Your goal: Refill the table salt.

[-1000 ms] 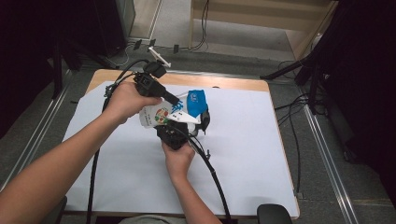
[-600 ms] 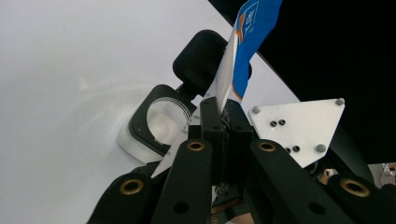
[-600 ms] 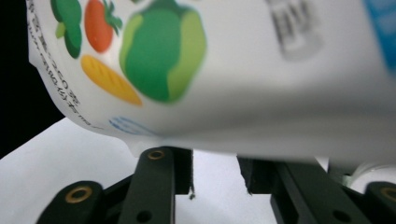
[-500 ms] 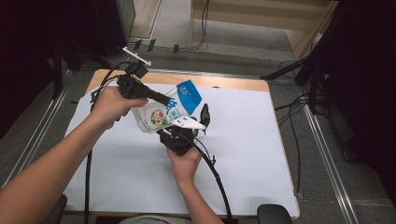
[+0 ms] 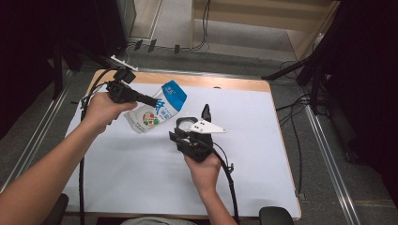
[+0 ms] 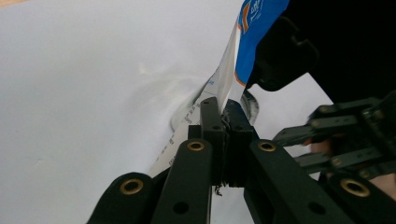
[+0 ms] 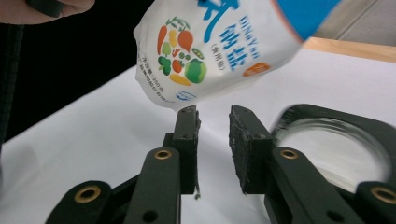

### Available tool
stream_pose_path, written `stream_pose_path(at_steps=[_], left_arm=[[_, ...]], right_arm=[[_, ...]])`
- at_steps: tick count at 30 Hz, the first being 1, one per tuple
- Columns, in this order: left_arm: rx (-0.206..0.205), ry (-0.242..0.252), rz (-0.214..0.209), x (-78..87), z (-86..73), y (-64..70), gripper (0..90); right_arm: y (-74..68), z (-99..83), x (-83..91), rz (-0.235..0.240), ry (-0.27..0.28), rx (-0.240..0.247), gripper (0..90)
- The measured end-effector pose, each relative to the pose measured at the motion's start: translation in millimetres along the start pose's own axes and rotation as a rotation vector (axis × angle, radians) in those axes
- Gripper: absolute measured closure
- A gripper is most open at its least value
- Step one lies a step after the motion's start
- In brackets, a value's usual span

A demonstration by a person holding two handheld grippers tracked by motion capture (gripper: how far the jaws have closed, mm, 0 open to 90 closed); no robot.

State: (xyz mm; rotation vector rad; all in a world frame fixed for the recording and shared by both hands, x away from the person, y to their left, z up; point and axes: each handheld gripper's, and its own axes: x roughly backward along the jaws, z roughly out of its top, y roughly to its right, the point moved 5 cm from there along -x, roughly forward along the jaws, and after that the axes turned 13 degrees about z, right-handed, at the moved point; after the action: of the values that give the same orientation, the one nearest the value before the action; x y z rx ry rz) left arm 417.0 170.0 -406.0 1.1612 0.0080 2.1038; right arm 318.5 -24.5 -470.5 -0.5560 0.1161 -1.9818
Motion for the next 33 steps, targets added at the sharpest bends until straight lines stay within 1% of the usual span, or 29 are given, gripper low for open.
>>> stream_pose_path(at_steps=[1, 3, 4, 5, 6, 7, 8, 9, 10, 13, 14, 15, 16, 17, 18, 20, 21, 23, 24, 25, 26, 28, 29, 31, 32, 33], left_arm=[[0.002, 0.006, 0.006, -2.1, 0.7, -1.8, 90.0], [0.004, 0.019, -0.013, -4.2, 2.5, -3.8, 90.0], [-0.007, 0.032, -0.01, -5.3, 2.9, -5.0, 90.0], [-0.022, 0.039, -0.004, -6.8, 2.5, -7.2, 90.0], [-0.021, 0.049, 0.0, -9.0, 1.6, -10.5, 90.0], [-0.016, 0.049, -0.011, -11.4, -0.2, -13.8, 90.0], [-0.017, 0.051, -0.01, -13.7, -2.6, -17.8, 90.0], [-0.001, 0.054, -0.015, -17.0, -6.5, -22.4, 90.0], [0.004, 0.049, -0.021, -18.7, -9.1, -25.6, 90.0], [0.024, 0.038, -0.011, -24.9, -20.8, -33.9, 90.0], [0.02, 0.024, -0.013, -25.6, -24.8, -37.2, 90.0], [0.03, 0.023, -0.007, -26.4, -28.3, -38.7, 90.0], [0.03, 0.042, -0.013, -24.8, -30.6, -41.0, 90.0], [0.042, 0.05, -0.026, -22.8, -32.4, -42.2, 90.0], [0.043, 0.053, -0.029, -20.0, -34.3, -44.9, 90.0], [0.047, 0.054, -0.021, -15.5, -37.6, -48.0, 90.0], [0.043, 0.065, -0.01, -13.3, -39.8, -49.7, 90.0], [0.037, 0.058, 0.0, -7.5, -45.3, -53.2, 90.0], [0.03, 0.054, 0.008, -5.1, -47.8, -54.2, 90.0], [0.019, 0.048, 0.021, -2.3, -50.0, -55.1, 90.0], [0.011, 0.052, 0.043, 0.1, -51.9, -56.2, 90.0], [0.011, 0.048, 0.046, 4.0, -56.2, -57.6, 90.0], [0.008, 0.047, 0.043, 5.4, -58.9, -58.4, 90.0], [0.029, 0.052, 0.04, 6.7, -64.4, -60.7, 89.8], [0.03, 0.047, 0.036, 7.9, -66.8, -62.2, 89.8], [0.029, 0.049, 0.042, 9.1, -68.7, -62.6, 89.7]], right_arm=[[2.6, 0.8, 3.7, -0.007, -0.005, -0.003, 74.3], [8.4, 2.2, 10.8, -0.008, 0.0, -0.029, 74.3], [11.7, 2.5, 13.9, -0.013, -0.001, -0.043, 74.1], [14.7, 3.0, 16.8, -0.023, 0.0, -0.047, 74.1], [16.8, 3.6, 19.5, -0.029, -0.005, -0.044, 74.0], [18.5, 4.3, 22.5, -0.037, -0.013, -0.043, 74.0], [20.3, 5.2, 25.8, -0.043, -0.015, -0.041, 74.0], [21.8, 6.2, 29.9, -0.046, -0.019, -0.042, 74.0], [24.3, 7.2, 35.2, -0.054, -0.021, -0.04, 73.9], [30.7, 7.6, 46.2, -0.069, -0.025, -0.042, 74.0], [32.9, 7.1, 49.6, -0.071, -0.027, -0.048, 74.2], [35.1, 6.4, 52.5, -0.068, -0.032, -0.053, 74.2], [37.2, 5.7, 54.9, -0.076, -0.039, -0.052, 74.5], [38.8, 4.9, 57.0, -0.077, -0.046, -0.052, 74.6], [40.4, 4.4, 59.1, -0.079, -0.052, -0.053, 74.7], [42.8, 4.0, 62.5, -0.08, -0.062, -0.048, 75.1], [43.8, 3.7, 63.9, -0.079, -0.066, -0.048, 75.5], [46.1, 2.9, 66.8, -0.069, -0.074, -0.056, 77.5], [47.0, 2.4, 67.6, -0.067, -0.078, -0.05, 78.2], [47.6, 1.9, 68.0, -0.068, -0.083, -0.046, 78.5], [47.9, 1.3, 68.3, -0.067, -0.091, -0.046, 78.3], [47.6, 0.1, 68.9, -0.061, -0.1, -0.05, 78.4], [47.3, -0.6, 69.6, -0.05, -0.1, -0.06, 79.0], [46.9, -2.3, 71.8, -0.044, -0.114, -0.06, 80.9], [46.7, -3.2, 72.9, -0.041, -0.122, -0.062, 81.9], [47.5, -4.0, 74.2, -0.042, -0.129, -0.055, 82.9]])
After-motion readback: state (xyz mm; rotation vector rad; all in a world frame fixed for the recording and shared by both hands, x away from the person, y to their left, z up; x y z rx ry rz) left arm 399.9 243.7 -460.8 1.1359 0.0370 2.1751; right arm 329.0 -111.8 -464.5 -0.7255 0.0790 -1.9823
